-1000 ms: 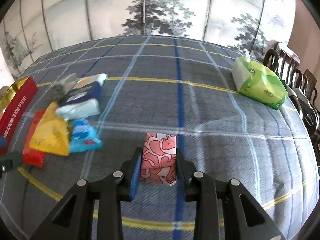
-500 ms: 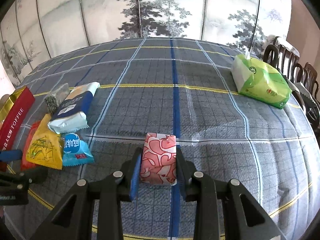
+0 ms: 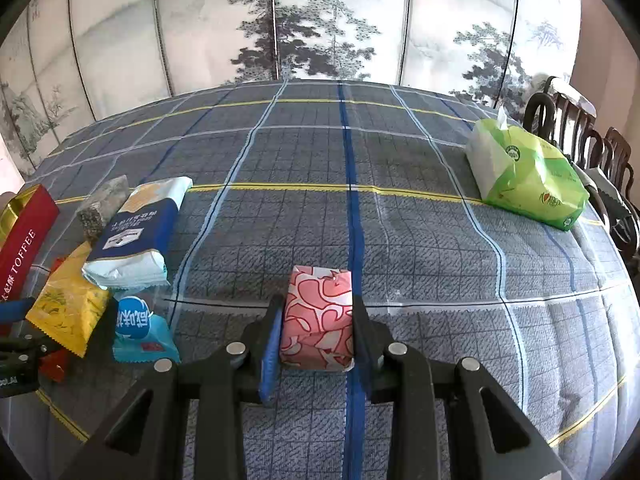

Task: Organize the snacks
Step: 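Lower the left tool onto the red packet and grasp it, then carry the red packet into the gold tin with the left tool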

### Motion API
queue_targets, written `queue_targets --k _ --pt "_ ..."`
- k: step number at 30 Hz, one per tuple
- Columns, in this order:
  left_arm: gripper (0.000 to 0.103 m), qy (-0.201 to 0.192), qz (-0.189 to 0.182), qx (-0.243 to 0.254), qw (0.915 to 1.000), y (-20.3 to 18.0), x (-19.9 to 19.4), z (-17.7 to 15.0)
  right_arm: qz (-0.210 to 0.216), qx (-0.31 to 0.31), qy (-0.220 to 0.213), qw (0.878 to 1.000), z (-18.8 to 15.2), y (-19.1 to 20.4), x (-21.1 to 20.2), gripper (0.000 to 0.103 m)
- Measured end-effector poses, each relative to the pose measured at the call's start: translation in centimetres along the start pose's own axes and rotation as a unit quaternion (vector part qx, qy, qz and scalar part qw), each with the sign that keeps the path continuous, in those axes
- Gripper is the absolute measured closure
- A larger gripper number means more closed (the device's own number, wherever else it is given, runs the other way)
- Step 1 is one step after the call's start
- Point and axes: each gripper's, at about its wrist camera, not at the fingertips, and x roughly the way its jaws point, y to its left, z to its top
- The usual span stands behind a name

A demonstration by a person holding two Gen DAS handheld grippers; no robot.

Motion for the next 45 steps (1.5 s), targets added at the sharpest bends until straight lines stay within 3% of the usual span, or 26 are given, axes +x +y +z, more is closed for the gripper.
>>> queue_targets --k 2,8,27,45 --pt "0.053 -0.003 -0.004 0.009 0.9999 -0.2 -0.2 -0.1 0.0 0.0 0.0 1.0 -0.1 0.0 0.0 0.071" --pt "0.06 -0.006 -0.009 0.018 0.9998 -0.1 -0.7 -0.5 0.0 0.0 0.0 1.0 -0.1 0.0 0.0 0.071" --pt "0.061 0.015 -0.022 0.029 0.9992 1.3 -2.4 -3.3 -0.004 -0.004 0.0 1.0 0.0 0.0 0.0 0.071" --pt "0.061 -0.029 -0.026 0.011 0.9992 4.8 -7.3 -3.5 -0.017 -0.014 -0.001 1.0 0.0 0.2 0.0 0.071"
